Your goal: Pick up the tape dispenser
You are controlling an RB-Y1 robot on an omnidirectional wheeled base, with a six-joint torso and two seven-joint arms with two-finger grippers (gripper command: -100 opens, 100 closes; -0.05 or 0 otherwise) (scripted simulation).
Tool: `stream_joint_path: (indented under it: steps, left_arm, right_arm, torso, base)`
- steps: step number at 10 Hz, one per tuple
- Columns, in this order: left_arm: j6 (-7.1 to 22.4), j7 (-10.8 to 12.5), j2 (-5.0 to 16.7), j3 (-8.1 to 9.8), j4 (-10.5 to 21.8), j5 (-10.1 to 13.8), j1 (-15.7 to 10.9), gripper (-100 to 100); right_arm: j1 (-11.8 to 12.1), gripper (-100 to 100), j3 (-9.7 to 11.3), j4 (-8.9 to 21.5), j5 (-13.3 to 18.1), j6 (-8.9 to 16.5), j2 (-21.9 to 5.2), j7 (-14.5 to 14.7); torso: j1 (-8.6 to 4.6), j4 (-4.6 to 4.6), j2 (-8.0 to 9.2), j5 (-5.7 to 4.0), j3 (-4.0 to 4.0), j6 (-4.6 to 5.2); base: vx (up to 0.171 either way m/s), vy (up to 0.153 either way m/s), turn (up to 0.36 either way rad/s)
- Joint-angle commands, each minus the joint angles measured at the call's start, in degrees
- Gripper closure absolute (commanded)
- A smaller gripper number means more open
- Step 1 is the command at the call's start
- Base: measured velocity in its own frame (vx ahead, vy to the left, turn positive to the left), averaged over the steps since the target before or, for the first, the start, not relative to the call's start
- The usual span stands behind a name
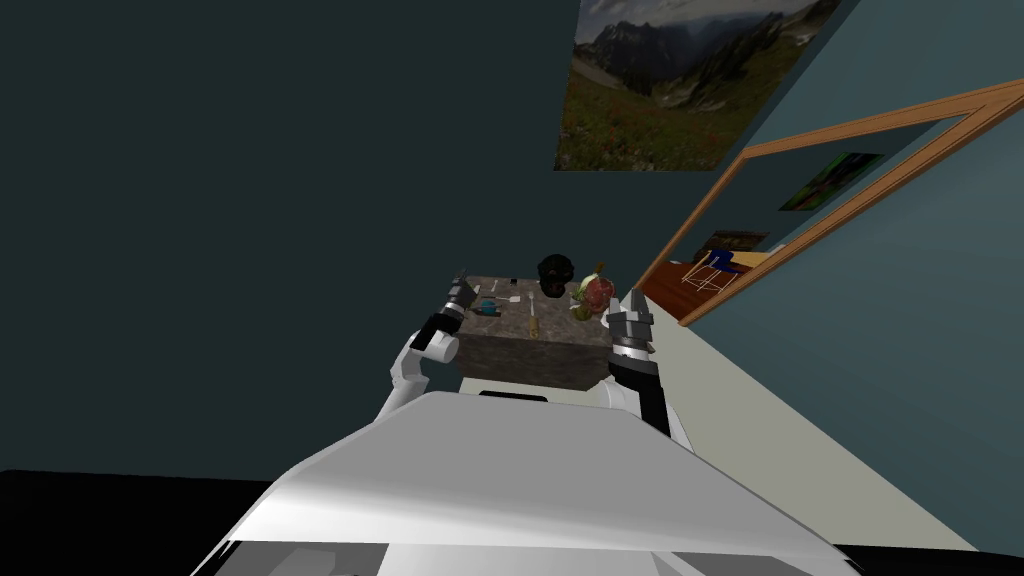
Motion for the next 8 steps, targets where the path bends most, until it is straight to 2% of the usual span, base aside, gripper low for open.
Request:
stream_joint_path:
  steps: [1, 2, 3, 4, 6, 7, 8]
  left_arm:
    - [2.86, 0.61, 0.64, -0.35, 0.36, 0.56, -0.56, -100]
    - [4.62, 1.62, 1.62, -1.02, 1.29, 1.54, -2.33, -100]
    - [6.27, 1.62, 1.62, -1.02, 1.29, 1.54, -2.33, -100]
    - [7.89, 2.65, 2.60, -1.69, 2.30, 2.54, -4.08, -100]
    - [9.97, 2.65, 2.60, -1.69, 2.30, 2.54, -4.08, -100]
    - [12.31, 3.71, 3.56, -2.35, 3.36, 3.56, -5.82, -100]
    - [13.53, 3.71, 3.56, -2.35, 3.36, 3.56, -5.82, -100]
  right_arm:
    - [0.00, 0, 0.00, 0.00, 0.00, 0.00, 0.00, 0.00]
    - [0.00, 0, 0.00, 0.00, 0.00, 0.00, 0.00, 0.00]
    - [0.00, 0, 0.00, 0.00, 0.00, 0.00, 0.00, 0.00]
    - [0.00, 0, 0.00, 0.00, 0.00, 0.00, 0.00, 0.00]
    - [0.00, 0, 0.00, 0.00, 0.00, 0.00, 0.00, 0.00]
    - [0.00, 0, 0.00, 0.00, 0.00, 0.00, 0.00, 0.00]
    - [0.00, 0, 0.00, 0.00, 0.00, 0.00, 0.00, 0.00]
  torso:
    - [0.00, 0.00, 0.00, 0.00, 0.00, 0.00]
    - [0.01, 0.00, 0.01, 0.00, 0.01, -0.01]
    - [0.00, 0.00, 0.01, 0.00, 0.00, 0.00]
    - [0.00, 0.00, 0.02, 0.00, 0.01, -0.01]
    - [0.00, 0.00, 0.04, 0.00, 0.02, -0.01]
    - [0.02, 0.01, 0.05, 0.01, 0.03, -0.01]
    - [0.01, 0.01, 0.05, 0.00, 0.03, -0.01]
  base:
    - [0.009, -0.011, -0.006]
    - [0.008, -0.014, -0.003]
    - [0.005, -0.013, -0.004]
    - [0.004, -0.017, -0.002]
    - [0.001, -0.007, -0.001]
    - [0.000, -0.010, -0.002]
    - [0.000, -0.011, -0.004]
